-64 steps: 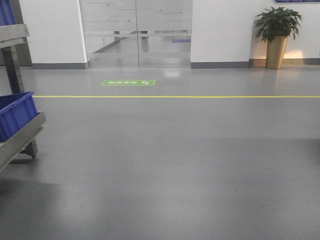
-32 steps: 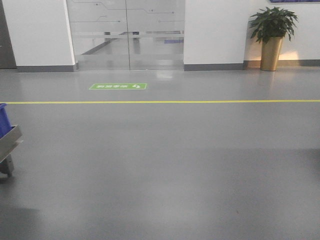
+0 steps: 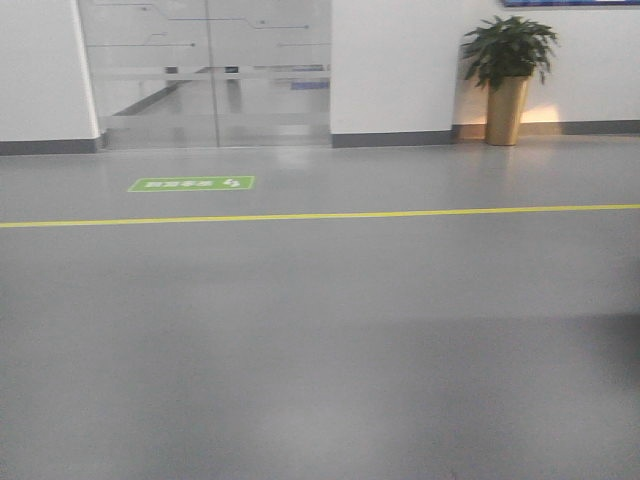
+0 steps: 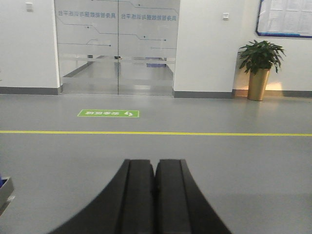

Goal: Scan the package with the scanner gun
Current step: 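Turn the base toward the red table and approach it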

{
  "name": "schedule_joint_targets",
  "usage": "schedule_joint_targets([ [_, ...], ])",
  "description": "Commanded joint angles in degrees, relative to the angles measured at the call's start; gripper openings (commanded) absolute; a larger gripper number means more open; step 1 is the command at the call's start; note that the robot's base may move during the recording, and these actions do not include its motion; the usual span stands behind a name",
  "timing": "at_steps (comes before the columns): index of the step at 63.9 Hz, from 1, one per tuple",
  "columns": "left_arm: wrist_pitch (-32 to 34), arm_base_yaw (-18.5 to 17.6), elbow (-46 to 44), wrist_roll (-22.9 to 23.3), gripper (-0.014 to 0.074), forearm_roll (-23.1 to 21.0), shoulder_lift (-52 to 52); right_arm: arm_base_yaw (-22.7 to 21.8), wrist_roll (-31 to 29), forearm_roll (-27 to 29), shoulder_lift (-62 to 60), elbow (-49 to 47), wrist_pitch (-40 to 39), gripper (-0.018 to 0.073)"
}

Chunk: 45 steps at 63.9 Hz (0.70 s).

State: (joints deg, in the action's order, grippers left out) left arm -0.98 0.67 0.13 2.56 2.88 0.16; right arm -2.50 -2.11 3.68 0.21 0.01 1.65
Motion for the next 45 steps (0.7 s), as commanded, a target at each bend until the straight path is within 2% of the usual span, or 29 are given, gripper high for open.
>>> schedule_joint_targets([
  [1, 1.0, 0.3, -0.1, -0.2, -0.0111, -0.1, -0.2, -0.3, -0.3, 0.1, -0.2, 0.0, -1.2, -0.0167],
  [45, 1.0, 0.3, -0.1, -0.2, -0.0111, -0.1, -0.2, -0.3, -0.3, 0.1, -0.2, 0.0, -1.2, -0.0167],
])
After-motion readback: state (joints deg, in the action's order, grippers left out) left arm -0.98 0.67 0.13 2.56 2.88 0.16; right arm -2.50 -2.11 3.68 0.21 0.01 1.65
